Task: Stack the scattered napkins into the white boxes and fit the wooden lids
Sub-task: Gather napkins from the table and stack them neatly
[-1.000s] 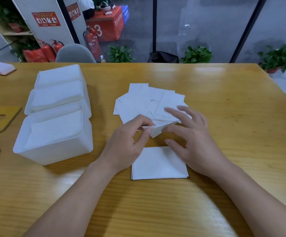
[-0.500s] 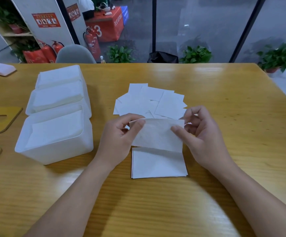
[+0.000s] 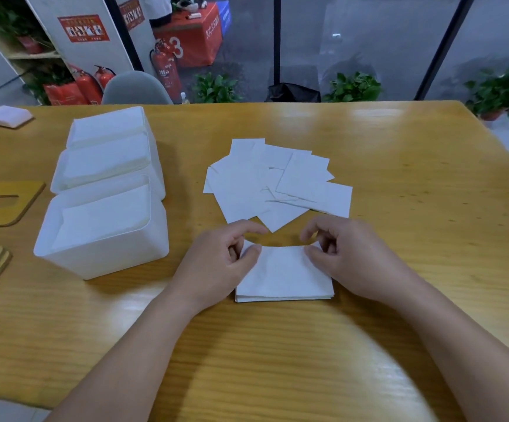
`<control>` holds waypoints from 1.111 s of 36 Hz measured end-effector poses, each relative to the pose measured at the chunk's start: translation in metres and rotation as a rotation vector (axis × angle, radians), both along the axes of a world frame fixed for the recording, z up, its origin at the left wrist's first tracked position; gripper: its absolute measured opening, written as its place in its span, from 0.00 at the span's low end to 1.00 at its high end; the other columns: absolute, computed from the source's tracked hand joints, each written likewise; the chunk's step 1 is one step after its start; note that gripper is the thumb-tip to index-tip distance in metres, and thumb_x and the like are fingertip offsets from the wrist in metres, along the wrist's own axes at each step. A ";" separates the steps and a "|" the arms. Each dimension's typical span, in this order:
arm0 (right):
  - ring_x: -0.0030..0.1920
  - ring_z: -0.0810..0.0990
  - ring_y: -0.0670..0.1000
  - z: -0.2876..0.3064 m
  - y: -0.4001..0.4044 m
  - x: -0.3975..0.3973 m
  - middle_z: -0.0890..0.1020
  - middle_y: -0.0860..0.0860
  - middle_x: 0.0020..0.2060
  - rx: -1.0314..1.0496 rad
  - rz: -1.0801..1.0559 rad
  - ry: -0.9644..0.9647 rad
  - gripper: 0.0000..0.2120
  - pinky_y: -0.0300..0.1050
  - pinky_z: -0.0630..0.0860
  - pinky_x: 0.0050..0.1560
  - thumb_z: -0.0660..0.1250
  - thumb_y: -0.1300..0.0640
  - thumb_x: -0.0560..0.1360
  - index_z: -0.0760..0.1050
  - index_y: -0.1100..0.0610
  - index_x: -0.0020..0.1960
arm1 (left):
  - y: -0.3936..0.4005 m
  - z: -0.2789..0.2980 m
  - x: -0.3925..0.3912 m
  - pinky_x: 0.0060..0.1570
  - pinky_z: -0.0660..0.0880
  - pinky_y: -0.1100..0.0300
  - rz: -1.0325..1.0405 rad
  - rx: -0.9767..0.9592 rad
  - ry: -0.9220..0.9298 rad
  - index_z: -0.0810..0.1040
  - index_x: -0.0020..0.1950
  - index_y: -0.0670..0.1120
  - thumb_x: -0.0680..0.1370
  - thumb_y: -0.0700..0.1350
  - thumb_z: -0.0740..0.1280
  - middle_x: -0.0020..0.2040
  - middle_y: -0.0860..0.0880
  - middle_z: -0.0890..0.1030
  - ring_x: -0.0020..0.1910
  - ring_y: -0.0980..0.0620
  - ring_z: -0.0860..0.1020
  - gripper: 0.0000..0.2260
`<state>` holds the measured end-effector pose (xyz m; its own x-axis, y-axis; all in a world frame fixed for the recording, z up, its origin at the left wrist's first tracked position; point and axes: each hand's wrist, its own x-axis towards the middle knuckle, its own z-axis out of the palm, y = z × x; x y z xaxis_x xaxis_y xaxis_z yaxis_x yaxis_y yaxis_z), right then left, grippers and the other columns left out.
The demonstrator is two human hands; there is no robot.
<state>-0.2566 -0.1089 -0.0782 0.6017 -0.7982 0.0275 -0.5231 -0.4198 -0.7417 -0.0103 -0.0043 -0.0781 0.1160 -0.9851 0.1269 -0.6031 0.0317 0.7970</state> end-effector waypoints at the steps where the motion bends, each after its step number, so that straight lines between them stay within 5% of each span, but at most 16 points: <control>1: 0.31 0.71 0.44 0.000 0.000 0.000 0.77 0.45 0.32 -0.007 0.004 0.006 0.07 0.46 0.71 0.34 0.73 0.57 0.79 0.80 0.45 0.50 | 0.000 -0.001 0.000 0.36 0.69 0.64 -0.007 0.006 -0.025 0.85 0.60 0.61 0.84 0.46 0.72 0.31 0.55 0.67 0.30 0.52 0.69 0.10; 9: 0.38 0.77 0.46 -0.003 -0.002 -0.001 0.79 0.42 0.41 -0.099 0.021 0.028 0.07 0.36 0.70 0.37 0.75 0.56 0.78 0.81 0.44 0.49 | 0.000 -0.009 0.004 0.38 0.77 0.53 0.036 0.010 -0.197 0.84 0.50 0.59 0.81 0.45 0.72 0.31 0.53 0.73 0.34 0.51 0.76 0.07; 11: 0.47 0.79 0.45 -0.005 -0.004 0.000 0.78 0.39 0.50 -0.162 0.032 0.042 0.05 0.35 0.71 0.43 0.75 0.52 0.79 0.82 0.43 0.53 | -0.003 -0.010 0.007 0.39 0.78 0.50 0.073 -0.017 -0.213 0.84 0.49 0.59 0.81 0.46 0.72 0.33 0.52 0.75 0.37 0.50 0.77 0.07; 15: 0.69 0.70 0.43 -0.011 -0.006 0.002 0.75 0.36 0.69 -0.248 0.101 0.095 0.12 0.41 0.71 0.66 0.72 0.46 0.81 0.83 0.43 0.64 | -0.007 -0.011 0.010 0.40 0.73 0.60 0.091 -0.020 -0.160 0.85 0.50 0.59 0.83 0.45 0.72 0.40 0.54 0.77 0.39 0.53 0.76 0.08; 20: 0.74 0.64 0.46 -0.014 -0.005 0.009 0.68 0.35 0.79 -0.293 0.184 0.187 0.22 0.52 0.62 0.76 0.64 0.35 0.82 0.78 0.42 0.73 | -0.008 -0.012 0.006 0.40 0.73 0.60 0.099 -0.042 -0.192 0.85 0.49 0.58 0.83 0.45 0.72 0.42 0.55 0.78 0.40 0.52 0.76 0.07; 28: 0.72 0.64 0.48 -0.015 -0.006 0.024 0.68 0.37 0.79 -0.416 0.197 0.311 0.32 0.52 0.60 0.76 0.55 0.32 0.83 0.70 0.47 0.81 | -0.014 -0.015 0.008 0.45 0.79 0.55 0.132 -0.066 -0.123 0.85 0.53 0.59 0.82 0.45 0.73 0.45 0.56 0.80 0.44 0.51 0.79 0.07; 33: 0.68 0.67 0.45 -0.011 -0.005 0.020 0.75 0.37 0.73 -0.386 0.197 0.116 0.22 0.53 0.63 0.74 0.64 0.41 0.85 0.78 0.49 0.75 | -0.026 -0.011 0.000 0.50 0.78 0.60 0.114 -0.117 -0.064 0.84 0.64 0.59 0.80 0.46 0.78 0.52 0.57 0.78 0.48 0.51 0.79 0.14; 37: 0.65 0.72 0.46 -0.011 -0.005 0.016 0.82 0.35 0.62 -0.412 0.147 -0.065 0.11 0.51 0.69 0.68 0.73 0.52 0.82 0.84 0.47 0.64 | -0.038 -0.009 -0.011 0.50 0.75 0.64 0.042 -0.149 -0.128 0.87 0.56 0.54 0.82 0.48 0.76 0.54 0.59 0.78 0.54 0.55 0.80 0.04; 40: 0.65 0.74 0.47 -0.010 -0.005 0.013 0.82 0.39 0.59 -0.311 0.062 -0.123 0.12 0.45 0.69 0.66 0.75 0.55 0.80 0.80 0.44 0.62 | -0.039 -0.009 -0.013 0.46 0.73 0.64 0.047 -0.160 -0.085 0.87 0.52 0.53 0.84 0.48 0.73 0.51 0.59 0.83 0.54 0.55 0.81 0.03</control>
